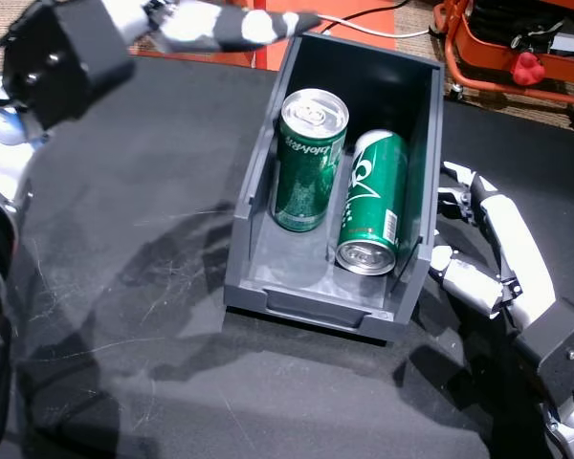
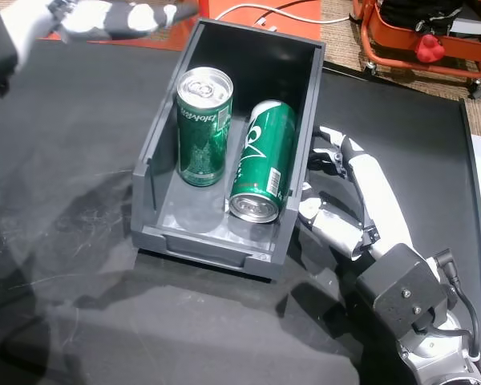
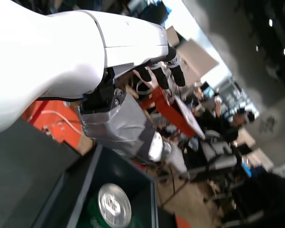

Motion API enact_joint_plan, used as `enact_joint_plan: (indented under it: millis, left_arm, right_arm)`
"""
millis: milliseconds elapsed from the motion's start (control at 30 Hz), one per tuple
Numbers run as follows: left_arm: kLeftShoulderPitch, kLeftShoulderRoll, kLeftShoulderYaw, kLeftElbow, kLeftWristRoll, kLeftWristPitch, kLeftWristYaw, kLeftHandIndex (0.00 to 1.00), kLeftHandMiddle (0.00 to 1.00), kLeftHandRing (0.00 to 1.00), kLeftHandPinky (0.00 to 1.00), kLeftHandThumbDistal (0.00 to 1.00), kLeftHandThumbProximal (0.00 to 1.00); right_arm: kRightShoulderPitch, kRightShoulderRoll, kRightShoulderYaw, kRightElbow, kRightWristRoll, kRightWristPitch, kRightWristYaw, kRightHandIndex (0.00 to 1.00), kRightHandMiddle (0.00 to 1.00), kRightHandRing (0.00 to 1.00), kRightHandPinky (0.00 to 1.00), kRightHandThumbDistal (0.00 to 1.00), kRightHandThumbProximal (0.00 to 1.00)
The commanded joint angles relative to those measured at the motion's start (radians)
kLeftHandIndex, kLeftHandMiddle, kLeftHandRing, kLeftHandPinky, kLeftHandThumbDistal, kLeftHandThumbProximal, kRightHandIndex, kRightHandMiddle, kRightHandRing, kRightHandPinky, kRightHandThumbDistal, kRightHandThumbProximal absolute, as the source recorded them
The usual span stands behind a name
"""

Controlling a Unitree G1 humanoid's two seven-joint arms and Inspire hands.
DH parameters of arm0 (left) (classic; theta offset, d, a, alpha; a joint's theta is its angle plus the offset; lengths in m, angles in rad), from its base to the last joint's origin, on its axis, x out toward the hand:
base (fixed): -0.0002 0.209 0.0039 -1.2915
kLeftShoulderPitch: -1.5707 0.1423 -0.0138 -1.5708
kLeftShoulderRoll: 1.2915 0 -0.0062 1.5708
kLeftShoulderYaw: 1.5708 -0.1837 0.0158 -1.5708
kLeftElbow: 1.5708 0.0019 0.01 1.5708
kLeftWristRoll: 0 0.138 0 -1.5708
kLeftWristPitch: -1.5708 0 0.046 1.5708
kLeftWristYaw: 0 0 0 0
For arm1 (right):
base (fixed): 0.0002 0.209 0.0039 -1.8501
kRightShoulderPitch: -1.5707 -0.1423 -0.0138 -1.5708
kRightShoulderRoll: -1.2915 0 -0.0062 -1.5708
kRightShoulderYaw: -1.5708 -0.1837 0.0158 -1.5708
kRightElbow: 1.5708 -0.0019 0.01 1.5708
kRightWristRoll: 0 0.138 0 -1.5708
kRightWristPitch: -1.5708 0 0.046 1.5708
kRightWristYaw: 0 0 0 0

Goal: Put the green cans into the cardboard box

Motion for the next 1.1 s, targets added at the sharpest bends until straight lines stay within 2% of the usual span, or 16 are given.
enact_joint_plan:
  millis: [0,100,200,267,333,367,433,567,600,700,733,767,800,900,1000,1067]
  left_arm:
    - [0.019,0.016,0.045,-0.009,-0.055,-0.035,-0.024,0.89,0.83,0.79,0.81,0.75,0.0]
    - [0.035,0.026,0.114,-0.006,-0.134,-0.034,-0.071,0.91,0.85,0.8,0.82,0.74,0.04]
    - [0.07,0.012,0.192,-0.006,-0.23,0.011,-0.147,0.91,0.88,0.82,0.86,0.68,0.05]
    - [0.103,-0.004,0.228,-0.004,-0.278,0.03,-0.202,0.94,0.9,0.84,0.88,0.63,0.01]
    - [0.138,-0.026,0.264,0.0,-0.326,0.06,-0.26,0.91,0.89,0.86,0.9,0.61,0.01]
    - [0.161,-0.046,0.289,0.004,-0.356,0.082,-0.287,0.92,0.89,0.86,0.9,0.6,0.02]
    - [0.205,-0.084,0.323,0.008,-0.394,0.119,-0.334,0.98,0.92,0.87,0.9,0.58,0.09]
    - [0.286,-0.142,0.319,0.012,-0.38,0.141,-0.336,1.0,0.93,0.88,0.93,0.56,0.18]
    - [0.304,-0.155,0.31,0.014,-0.367,0.144,-0.326,0.99,0.92,0.87,0.93,0.6,0.22]
    - [0.342,-0.184,0.301,0.016,-0.356,0.169,-0.326,1.0,0.93,0.87,0.93,0.63,0.22]
    - [0.349,-0.191,0.302,0.015,-0.356,0.181,-0.322,1.0,0.92,0.88,0.93,0.65,0.22]
    - [0.354,-0.197,0.307,0.015,-0.362,0.193,-0.326,1.0,0.92,0.88,0.93,0.61,0.22]
    - [0.359,-0.205,0.319,0.016,-0.375,0.208,-0.339,1.0,0.92,0.88,0.93,0.56,0.2]
    - [0.369,-0.226,0.354,0.017,-0.412,0.251,-0.371,1.0,0.92,0.88,0.93,0.54,0.2]
    - [0.384,-0.241,0.363,0.019,-0.412,0.259,-0.37,1.0,0.91,0.87,0.94,0.46,0.21]
    - [0.392,-0.248,0.366,0.02,-0.409,0.261,-0.371,1.0,0.91,0.88,0.96,0.46,0.2]
  right_arm:
    - [0.017,0.006,-0.004,0.005,0.009,0.003,0.02,0.85,0.73,0.73,0.87,0.4,0.51]
    - [0.015,0.002,-0.002,0.006,0.004,0.005,0.015,0.85,0.72,0.72,0.87,0.38,0.53]
    - [0.012,0.002,-0.006,0.007,0.009,0.013,0.022,0.85,0.72,0.72,0.86,0.42,0.53]
    - [0.01,0.002,-0.007,0.007,0.011,0.017,0.026,0.85,0.72,0.72,0.86,0.41,0.54]
    - [0.008,-0.002,-0.004,0.006,0.005,0.018,0.021,0.85,0.72,0.73,0.87,0.38,0.53]
    - [0.007,-0.006,0.001,0.005,-0.003,0.014,0.014,0.85,0.72,0.73,0.87,0.36,0.53]
    - [0.004,-0.014,0.007,0.004,-0.01,0.011,0.006,0.84,0.73,0.73,0.87,0.38,0.54]
    - [-0.004,-0.026,0.006,0.004,-0.006,0.017,0.005,0.81,0.73,0.75,0.87,0.4,0.6]
    - [-0.005,-0.03,0.002,0.004,-0.003,0.02,0.005,0.8,0.72,0.75,0.86,0.4,0.6]
    - [-0.011,-0.045,-0.001,0.002,-0.007,0.026,-0.029,0.78,0.7,0.76,0.86,0.43,0.67]
    - [-0.013,-0.049,-0.003,0.001,-0.006,0.029,-0.041,0.78,0.69,0.77,0.86,0.42,0.71]
    - [-0.015,-0.053,-0.004,0.001,-0.006,0.03,-0.052,0.78,0.69,0.79,0.87,0.35,0.72]
    - [-0.018,-0.058,-0.006,0.001,-0.006,0.034,-0.066,0.79,0.69,0.79,0.87,0.3,0.79]
    - [-0.027,-0.082,0.013,-0.003,-0.041,0.049,-0.15,0.79,0.67,0.8,0.86,0.02,1.0]
    - [-0.036,-0.103,0.006,-0.004,-0.049,0.057,-0.203,0.78,0.67,0.79,0.86,0.0,1.0]
    - [-0.037,-0.112,-0.012,-0.003,-0.034,0.054,-0.207,0.8,0.68,0.8,0.86,0.0,1.0]
